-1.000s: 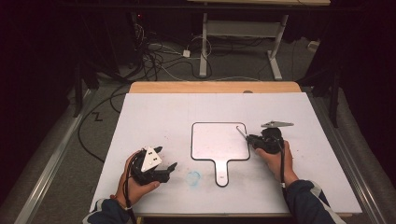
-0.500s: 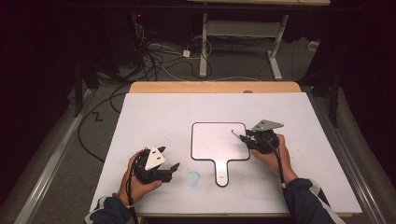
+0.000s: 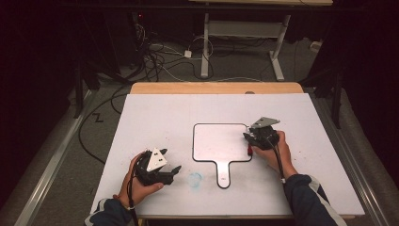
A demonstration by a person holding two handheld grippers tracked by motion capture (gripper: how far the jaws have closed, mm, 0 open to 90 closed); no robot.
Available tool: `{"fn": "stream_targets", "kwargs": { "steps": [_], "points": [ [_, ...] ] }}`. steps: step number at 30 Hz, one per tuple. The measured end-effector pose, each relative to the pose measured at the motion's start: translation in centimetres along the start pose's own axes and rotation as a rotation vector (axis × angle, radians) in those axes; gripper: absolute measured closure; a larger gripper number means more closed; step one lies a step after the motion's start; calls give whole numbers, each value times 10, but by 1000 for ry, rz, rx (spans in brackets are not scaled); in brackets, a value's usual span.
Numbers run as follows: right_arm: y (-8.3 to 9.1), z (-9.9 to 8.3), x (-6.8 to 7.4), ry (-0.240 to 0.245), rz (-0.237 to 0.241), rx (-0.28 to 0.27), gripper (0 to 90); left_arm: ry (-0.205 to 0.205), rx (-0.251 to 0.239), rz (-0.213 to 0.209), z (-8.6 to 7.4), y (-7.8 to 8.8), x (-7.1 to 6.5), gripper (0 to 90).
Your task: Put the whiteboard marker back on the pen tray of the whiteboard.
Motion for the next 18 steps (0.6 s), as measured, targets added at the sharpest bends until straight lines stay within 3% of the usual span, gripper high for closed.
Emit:
{"fn": "stream_targets", "kwargs": {
  "steps": [3, 14, 18],
  "points": [
    [0, -3, -3, -41, 16, 5, 657, -3, 4, 0, 0, 0, 0, 221],
    [2, -7, -5, -65, 26, -2, 598, -6, 10, 1, -2, 0, -1, 218],
    [7, -4, -6, -89, 41, -49, 568, -6, 6, 7, -1, 1, -1, 212]
  ]
}}
Point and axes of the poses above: each handheld gripper's, and its own axes: y roughly backward along the jaws, z roughly out of its top, x roughly to its left, the point moved 3 cm from there along -y, roughly forward along the jaws, and after that the axes turned 9 degrees about -z, right-handed, at the moved point
